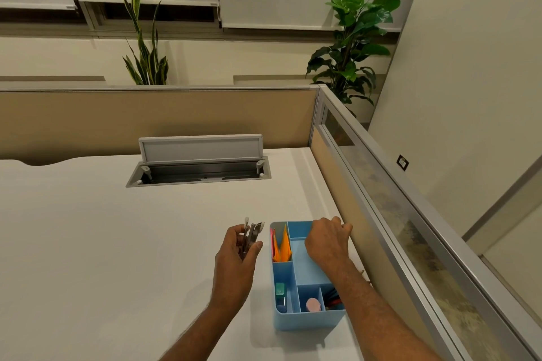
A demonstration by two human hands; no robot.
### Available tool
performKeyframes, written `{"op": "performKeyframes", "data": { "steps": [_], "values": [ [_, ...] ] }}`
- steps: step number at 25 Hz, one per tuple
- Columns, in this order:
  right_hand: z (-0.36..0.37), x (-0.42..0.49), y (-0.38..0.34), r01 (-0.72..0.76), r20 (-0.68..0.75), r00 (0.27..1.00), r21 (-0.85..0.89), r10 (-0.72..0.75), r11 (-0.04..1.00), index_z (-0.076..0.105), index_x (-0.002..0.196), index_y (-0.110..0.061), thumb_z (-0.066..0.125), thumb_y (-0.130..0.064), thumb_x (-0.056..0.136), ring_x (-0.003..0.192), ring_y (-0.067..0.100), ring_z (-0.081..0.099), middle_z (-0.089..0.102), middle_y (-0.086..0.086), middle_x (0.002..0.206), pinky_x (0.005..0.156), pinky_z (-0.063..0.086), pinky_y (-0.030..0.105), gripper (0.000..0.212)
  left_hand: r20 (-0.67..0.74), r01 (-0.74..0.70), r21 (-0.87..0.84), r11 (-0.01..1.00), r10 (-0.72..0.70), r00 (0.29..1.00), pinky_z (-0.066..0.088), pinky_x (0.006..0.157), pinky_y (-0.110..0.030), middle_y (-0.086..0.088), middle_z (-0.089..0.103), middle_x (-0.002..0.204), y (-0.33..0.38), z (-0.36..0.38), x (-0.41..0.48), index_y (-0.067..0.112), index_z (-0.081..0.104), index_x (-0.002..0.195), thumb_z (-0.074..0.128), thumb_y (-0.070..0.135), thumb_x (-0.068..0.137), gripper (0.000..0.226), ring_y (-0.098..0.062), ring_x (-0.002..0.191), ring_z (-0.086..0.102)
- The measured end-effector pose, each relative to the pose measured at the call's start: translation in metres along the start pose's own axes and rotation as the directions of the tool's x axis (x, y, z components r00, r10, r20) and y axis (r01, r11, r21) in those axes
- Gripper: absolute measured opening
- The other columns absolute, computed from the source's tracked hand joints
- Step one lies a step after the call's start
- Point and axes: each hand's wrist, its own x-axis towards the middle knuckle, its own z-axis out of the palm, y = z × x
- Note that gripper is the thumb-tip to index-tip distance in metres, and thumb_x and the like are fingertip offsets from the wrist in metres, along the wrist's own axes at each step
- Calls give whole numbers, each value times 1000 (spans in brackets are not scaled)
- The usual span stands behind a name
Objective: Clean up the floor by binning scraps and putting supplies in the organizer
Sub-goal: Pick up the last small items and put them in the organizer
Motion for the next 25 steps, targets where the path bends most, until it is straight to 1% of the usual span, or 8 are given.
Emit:
{"op": "performKeyframes", "data": {
  "steps": [5, 8, 9, 11, 12, 14, 18, 25],
  "values": [
    [-5, 1, 1, 3, 20, 1000, 14, -3, 1000, 69, 105, -20, 56, -31, 96, 111, 18, 54, 69, -1, 108, 96, 32, 39, 20, 12, -1, 10, 1000, 1, 1000, 46, 69, -5, 29, 59, 93, 1, 4, 0, 28, 52, 116, 69, 25, 91, 30, -2, 81, 66],
    [-13, -12, -1, -38, -177, 979, 316, 98, 948, 71, 107, -17, 56, -25, 98, 104, 17, 58, 72, 0, 105, 93, 39, 35, 19, 25, -2, 4, 1000, 2, 1000, 50, 81, -17, 19, 63, 96, 3, 7, 3, 27, 52, 117, 68, 25, 92, 30, -7, 83, 67],
    [-19, -20, -4, -44, -212, 960, 534, 184, 844, 71, 107, -16, 57, -24, 98, 100, 17, 60, 72, 1, 105, 92, 46, 34, 18, 28, -6, 3, 1000, 6, 1000, 51, 83, -20, 17, 64, 97, 5, 9, 4, 26, 53, 117, 68, 25, 92, 30, -8, 84, 67],
    [-29, -38, -16, -60, -75, 960, 886, 268, 460, 71, 107, -20, 62, -29, 97, 95, 14, 65, 72, -2, 105, 87, 58, 32, 16, 43, -21, 6, 1000, 21, 999, 51, 84, -19, 14, 66, 99, 7, 11, 5, 25, 53, 118, 67, 25, 92, 29, -9, 85, 68],
    [-34, -48, -24, -100, 33, 975, 949, 221, 300, 70, 107, -24, 64, -34, 95, 95, 14, 66, 72, -6, 106, 84, 60, 30, 18, 58, -33, 6, 999, 32, 998, 52, 81, -15, 14, 67, 99, 9, 13, 5, 25, 54, 118, 67, 25, 92, 29, -9, 86, 68],
    [-35, -64, -35, -190, 181, 981, 969, 65, 158, 70, 109, -30, 68, -43, 90, 95, 14, 70, 74, -10, 103, 79, 59, 24, 23, 97, -60, -22, 998, 61, 993, 54, 73, -10, 11, 70, 99, 12, 16, 4, 25, 56, 119, 66, 24, 93, 28, -7, 87, 70],
    [-27, -77, -37, -146, 145, 989, 984, 21, 98, 72, 112, -27, 72, -31, 89, 101, 12, 72, 77, -9, 103, 90, 59, 31, 24, 172, -106, -82, 991, 119, 978, 57, 82, -15, 11, 73, 103, 19, 23, -1, 29, 57, 119, 64, 25, 94, 26, 0, 96, 69],
    [-36, -61, -26, -18, 9, 997, 994, 80, 104, 72, 101, -28, 74, -19, 88, 95, 10, 73, 77, -8, 96, 82, 60, 23, 16, 233, -151, -43, 988, 157, 960, 52, 100, -22, 18, 68, 118, 26, 32, 0, 34, 54, 127, 63, 28, 94, 34, 3, 108, 65]
  ]
}}
